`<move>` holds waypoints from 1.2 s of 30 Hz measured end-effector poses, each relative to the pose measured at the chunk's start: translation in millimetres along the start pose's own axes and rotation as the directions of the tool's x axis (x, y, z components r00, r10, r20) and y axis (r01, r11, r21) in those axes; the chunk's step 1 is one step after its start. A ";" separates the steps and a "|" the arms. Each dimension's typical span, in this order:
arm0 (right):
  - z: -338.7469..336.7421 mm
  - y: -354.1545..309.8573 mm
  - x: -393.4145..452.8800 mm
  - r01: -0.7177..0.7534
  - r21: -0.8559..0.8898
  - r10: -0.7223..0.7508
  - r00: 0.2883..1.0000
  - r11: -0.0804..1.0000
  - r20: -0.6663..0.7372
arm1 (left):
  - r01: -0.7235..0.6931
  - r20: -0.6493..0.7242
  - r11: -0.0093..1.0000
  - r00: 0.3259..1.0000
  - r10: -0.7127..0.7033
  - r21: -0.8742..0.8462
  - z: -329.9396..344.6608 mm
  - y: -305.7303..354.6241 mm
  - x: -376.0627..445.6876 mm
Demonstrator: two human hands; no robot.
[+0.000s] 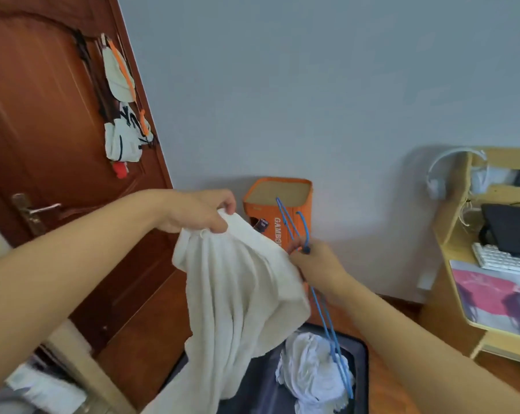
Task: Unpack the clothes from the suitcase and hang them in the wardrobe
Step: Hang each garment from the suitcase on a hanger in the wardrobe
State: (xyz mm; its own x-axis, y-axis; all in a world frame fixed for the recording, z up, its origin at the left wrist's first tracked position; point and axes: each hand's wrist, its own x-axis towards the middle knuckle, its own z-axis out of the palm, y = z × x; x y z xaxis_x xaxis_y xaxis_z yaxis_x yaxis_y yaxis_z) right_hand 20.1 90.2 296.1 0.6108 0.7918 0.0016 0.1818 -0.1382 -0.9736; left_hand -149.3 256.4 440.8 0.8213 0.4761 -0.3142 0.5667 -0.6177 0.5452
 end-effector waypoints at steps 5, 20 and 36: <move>-21.6 -61.6 20.9 0.027 0.325 -0.118 0.957 0.945 0.263 | -0.017 -0.134 0.965 0.990 0.054 0.260 -19.6 -38.2 -30.3; -15.9 -63.8 8.7 0.197 -0.131 -0.179 0.974 0.972 0.136 | -0.305 -0.485 0.839 0.873 0.056 -0.451 54.1 9.8 33.1; -52.8 -74.1 22.5 0.128 -0.257 -0.125 0.992 0.958 0.028 | 0.000 -0.608 0.907 0.742 0.283 0.421 66.1 2.0 10.5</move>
State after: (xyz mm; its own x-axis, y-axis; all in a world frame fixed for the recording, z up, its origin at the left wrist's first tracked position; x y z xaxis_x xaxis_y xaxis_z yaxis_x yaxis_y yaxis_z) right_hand 61.1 86.9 380.3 0.5615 0.8193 0.1164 0.4497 -0.1840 -0.8740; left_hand -135.2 218.8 387.3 0.7299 0.5590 0.3933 0.5411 -0.8242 0.1670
